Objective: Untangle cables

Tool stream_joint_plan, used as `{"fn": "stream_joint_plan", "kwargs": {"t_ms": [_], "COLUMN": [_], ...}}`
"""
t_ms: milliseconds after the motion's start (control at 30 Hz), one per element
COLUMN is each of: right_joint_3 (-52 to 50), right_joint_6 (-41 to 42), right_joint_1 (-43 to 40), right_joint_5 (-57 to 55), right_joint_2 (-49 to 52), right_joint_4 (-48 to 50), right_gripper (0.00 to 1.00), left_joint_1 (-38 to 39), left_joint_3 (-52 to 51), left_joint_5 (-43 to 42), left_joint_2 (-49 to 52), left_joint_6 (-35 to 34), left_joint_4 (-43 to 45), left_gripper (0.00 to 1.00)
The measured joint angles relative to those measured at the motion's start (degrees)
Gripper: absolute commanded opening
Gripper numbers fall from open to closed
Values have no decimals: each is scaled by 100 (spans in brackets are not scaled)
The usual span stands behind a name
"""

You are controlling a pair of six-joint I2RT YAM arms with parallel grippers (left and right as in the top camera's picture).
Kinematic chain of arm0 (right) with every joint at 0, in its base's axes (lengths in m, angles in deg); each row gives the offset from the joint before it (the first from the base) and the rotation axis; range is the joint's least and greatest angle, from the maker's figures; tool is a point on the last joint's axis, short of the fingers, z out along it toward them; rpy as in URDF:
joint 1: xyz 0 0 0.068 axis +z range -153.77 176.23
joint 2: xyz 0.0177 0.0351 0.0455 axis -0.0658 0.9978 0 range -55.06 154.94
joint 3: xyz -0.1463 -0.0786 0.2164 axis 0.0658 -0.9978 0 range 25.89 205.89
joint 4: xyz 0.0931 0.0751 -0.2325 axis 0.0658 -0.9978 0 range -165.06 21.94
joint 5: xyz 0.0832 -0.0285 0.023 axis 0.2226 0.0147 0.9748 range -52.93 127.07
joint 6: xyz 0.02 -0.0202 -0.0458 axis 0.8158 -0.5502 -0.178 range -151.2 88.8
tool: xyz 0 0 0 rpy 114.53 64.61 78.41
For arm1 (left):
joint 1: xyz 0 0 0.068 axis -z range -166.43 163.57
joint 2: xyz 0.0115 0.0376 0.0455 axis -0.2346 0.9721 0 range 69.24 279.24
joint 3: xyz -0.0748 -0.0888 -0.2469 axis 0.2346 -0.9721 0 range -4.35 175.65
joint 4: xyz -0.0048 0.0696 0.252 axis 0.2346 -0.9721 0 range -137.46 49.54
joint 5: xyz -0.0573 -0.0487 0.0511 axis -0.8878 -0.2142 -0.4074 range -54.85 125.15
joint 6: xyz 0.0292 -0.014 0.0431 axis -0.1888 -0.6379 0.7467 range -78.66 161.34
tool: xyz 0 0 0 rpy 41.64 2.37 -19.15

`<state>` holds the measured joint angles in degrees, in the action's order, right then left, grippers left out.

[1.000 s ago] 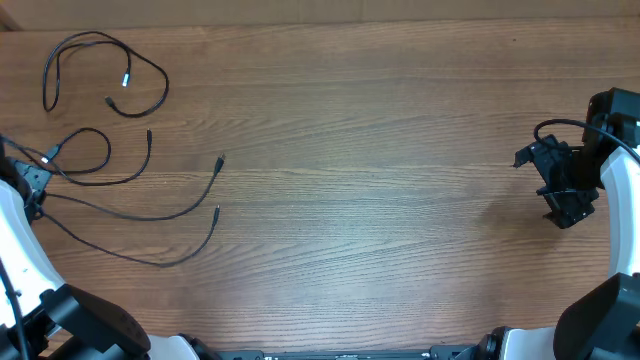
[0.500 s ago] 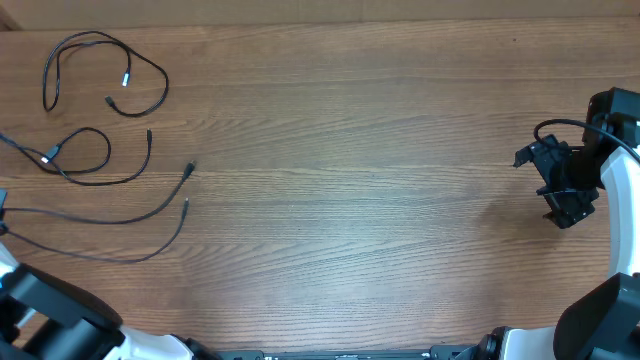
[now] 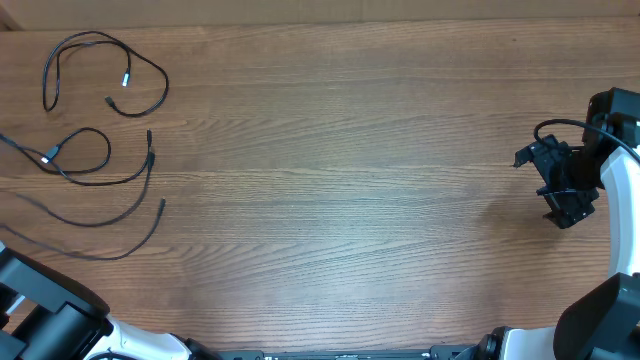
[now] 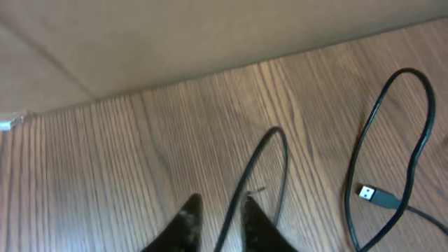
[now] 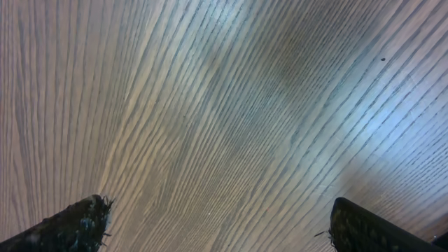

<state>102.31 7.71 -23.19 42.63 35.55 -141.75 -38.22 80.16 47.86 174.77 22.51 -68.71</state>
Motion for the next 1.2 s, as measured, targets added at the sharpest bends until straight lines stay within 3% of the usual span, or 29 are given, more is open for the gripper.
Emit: {"fn": "stream_joint_plan", "kwargs": {"t_ms": [300,433,567,667,767,833,1200], "right_joint_3": [0,0,0,0,0,0,0], "right_joint_6": [0,0,0,-2,0,0,2], "right_joint_1": [0,0,0,0,0,0,0], "right_joint_5": [0,0,-2,0,0,0,0], "right_joint_2": [0,0,0,0,0,0,0], "right_joint_4": [-2,0,-2,0,-2,0,4], "right_gripper": [100,100,100,100,100,100,100], "left_joint_1": [0,0,59,179,275,306,289], "left_joint_3": [0,0,0,0,0,0,0], "left_joint_5": [-61,-664,-1211,-1353,-1196,-1010,-778], "left_joint_2": [0,0,0,0,0,0,817], "left_joint_6": [68,181,490,726,848,881,1318], "left_joint_4": [118,114,133,35,-146,-186,-168], "left_gripper": [60,58,50,57,59,67,67]}}
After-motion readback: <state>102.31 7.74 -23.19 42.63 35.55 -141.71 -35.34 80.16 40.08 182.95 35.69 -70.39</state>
